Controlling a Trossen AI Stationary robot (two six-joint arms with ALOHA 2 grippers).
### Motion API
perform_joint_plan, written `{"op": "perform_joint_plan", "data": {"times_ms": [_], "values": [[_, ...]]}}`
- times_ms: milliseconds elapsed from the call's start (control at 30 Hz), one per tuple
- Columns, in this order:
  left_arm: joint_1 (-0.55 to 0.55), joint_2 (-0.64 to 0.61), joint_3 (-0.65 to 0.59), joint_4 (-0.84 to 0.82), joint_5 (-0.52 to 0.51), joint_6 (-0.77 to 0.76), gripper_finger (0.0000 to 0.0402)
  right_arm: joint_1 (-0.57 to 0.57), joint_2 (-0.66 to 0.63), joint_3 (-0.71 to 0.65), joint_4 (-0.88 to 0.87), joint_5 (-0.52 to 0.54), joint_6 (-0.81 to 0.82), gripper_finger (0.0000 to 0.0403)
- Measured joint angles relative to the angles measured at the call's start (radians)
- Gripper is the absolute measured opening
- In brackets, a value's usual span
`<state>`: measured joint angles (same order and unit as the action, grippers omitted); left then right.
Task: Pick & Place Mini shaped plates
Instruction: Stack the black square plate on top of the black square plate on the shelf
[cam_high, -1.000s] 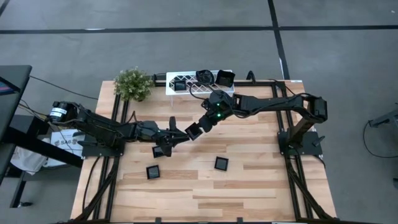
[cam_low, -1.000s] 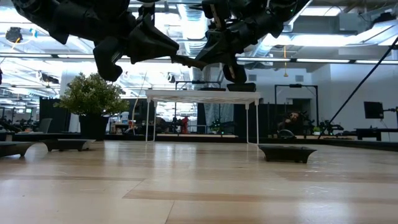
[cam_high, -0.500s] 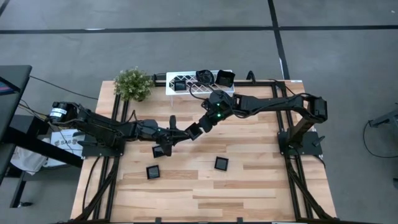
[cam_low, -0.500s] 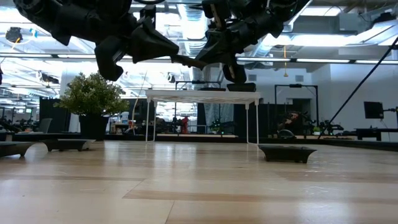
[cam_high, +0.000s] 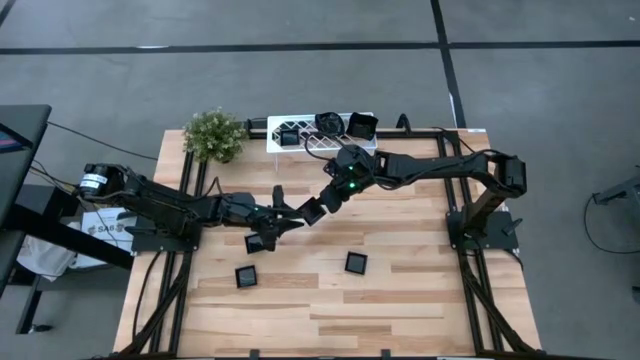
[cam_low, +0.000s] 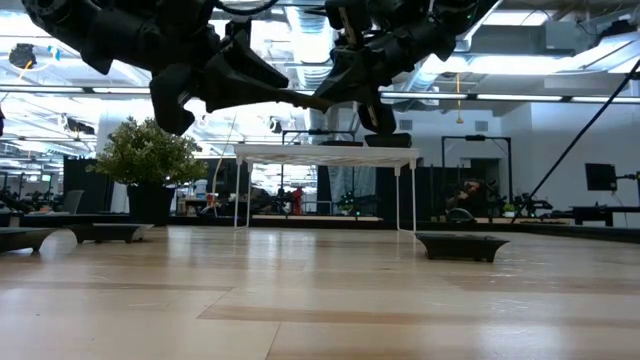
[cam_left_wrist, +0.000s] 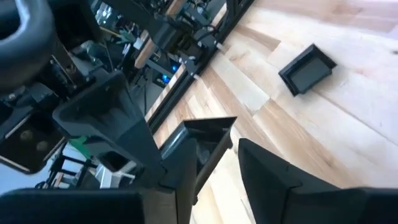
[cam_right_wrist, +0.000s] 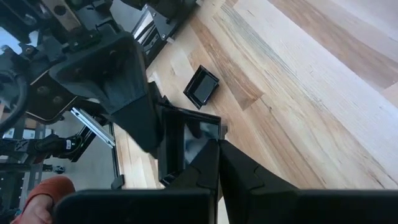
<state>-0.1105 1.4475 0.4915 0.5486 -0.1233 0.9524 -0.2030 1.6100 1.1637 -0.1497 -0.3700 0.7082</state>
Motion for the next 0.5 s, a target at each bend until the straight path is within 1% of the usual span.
{"op": "perform_joint_plan", "data": {"times_ms": [133,367,500], "values": [[0.023,0.000,0.000,-0.009,-0.008,0.007,0.0124,0.000,0.000,0.000,0.000,0.001,0.000,0.0001],[0.028,0.000,0.000,-0.008,-0.007,0.011,0.0116,0.000,0.000,0.000,0.000,0.001,0.000,0.0001],[0.029,0.000,0.000,-0.006,0.028,0.011,0.0104,0.000,0.000,0.000,0.000,0.001,0.000,0.0001]]}}
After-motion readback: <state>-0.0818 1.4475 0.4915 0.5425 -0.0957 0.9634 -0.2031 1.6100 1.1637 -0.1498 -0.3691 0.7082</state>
